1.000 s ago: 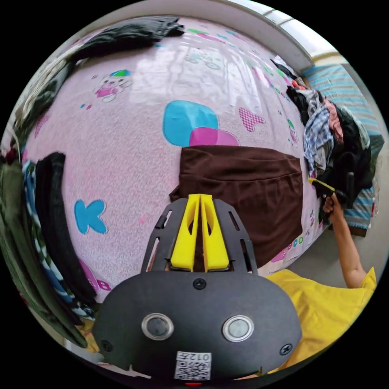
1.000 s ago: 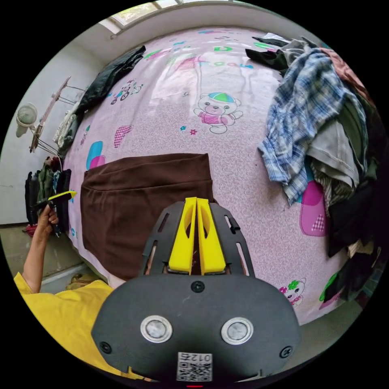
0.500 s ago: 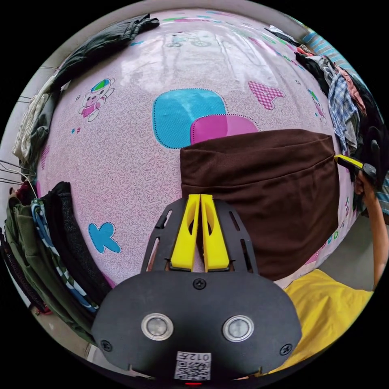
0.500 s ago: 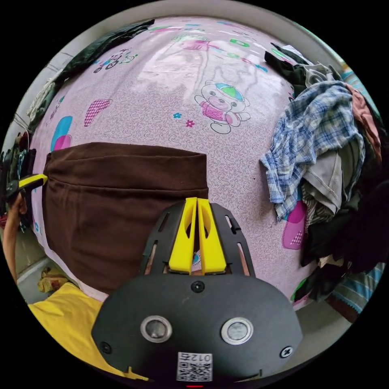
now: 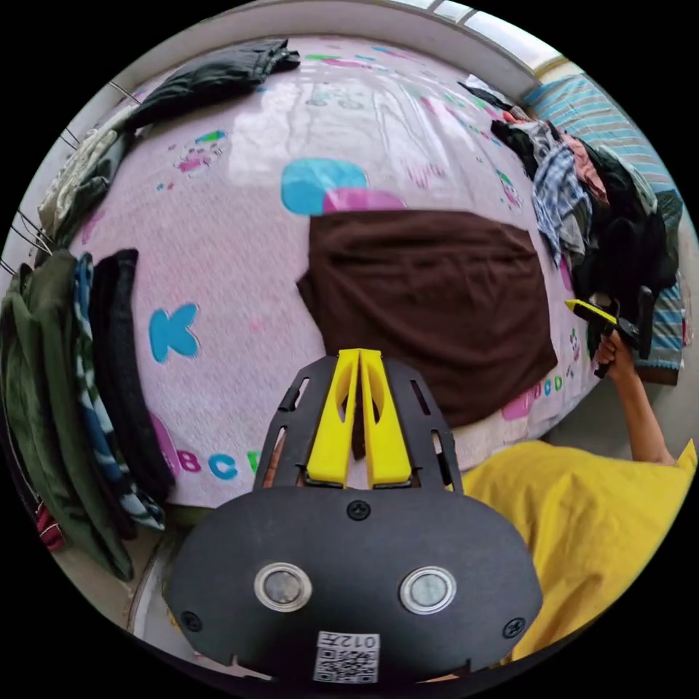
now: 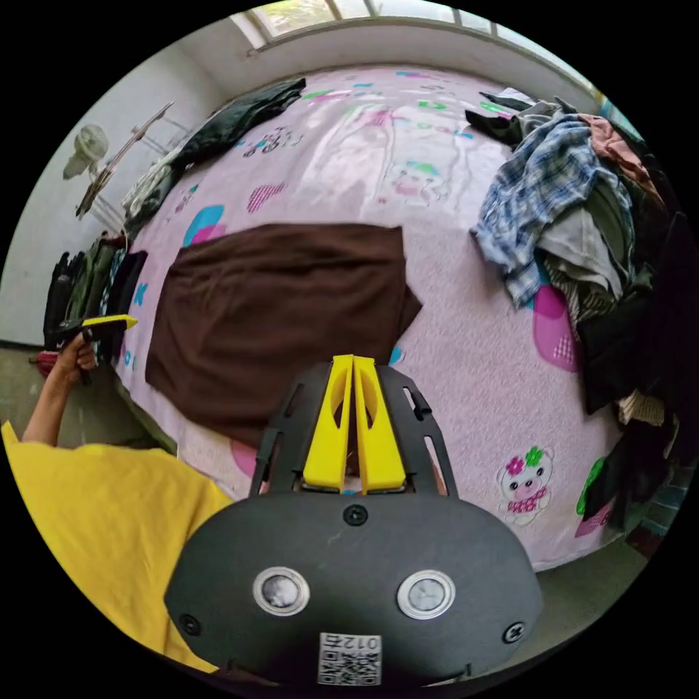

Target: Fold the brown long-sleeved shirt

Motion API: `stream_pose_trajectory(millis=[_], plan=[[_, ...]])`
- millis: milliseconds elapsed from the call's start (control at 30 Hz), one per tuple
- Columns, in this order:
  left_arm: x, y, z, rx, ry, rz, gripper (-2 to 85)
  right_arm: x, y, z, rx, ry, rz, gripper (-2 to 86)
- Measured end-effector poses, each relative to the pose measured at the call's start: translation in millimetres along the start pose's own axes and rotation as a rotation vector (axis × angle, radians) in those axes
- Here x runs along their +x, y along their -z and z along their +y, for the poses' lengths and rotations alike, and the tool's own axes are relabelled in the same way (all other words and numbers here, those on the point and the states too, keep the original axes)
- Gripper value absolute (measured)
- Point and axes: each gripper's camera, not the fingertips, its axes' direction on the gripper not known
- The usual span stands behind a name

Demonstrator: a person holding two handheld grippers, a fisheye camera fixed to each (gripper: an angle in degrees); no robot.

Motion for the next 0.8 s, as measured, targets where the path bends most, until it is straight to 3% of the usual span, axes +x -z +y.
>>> stream_pose_trajectory(millis=[300,633,800], plan=[[37.6,-85.9,88.5,-0.16,0.07,-0.056,0.0,-22.0,-77.9,112.6,-0.135,0.01,0.017,-0.1],[60.7,-98.7,127.2,-0.122,0.091,-0.079,-0.2,-7.5,-125.4,156.1,-0.131,0.059,0.012,-0.1],[75.8,-95.0,158.3,-0.047,0.153,-0.004,-0.1,19.3,-117.4,190.8,-0.047,-0.051,-0.139,0.2]])
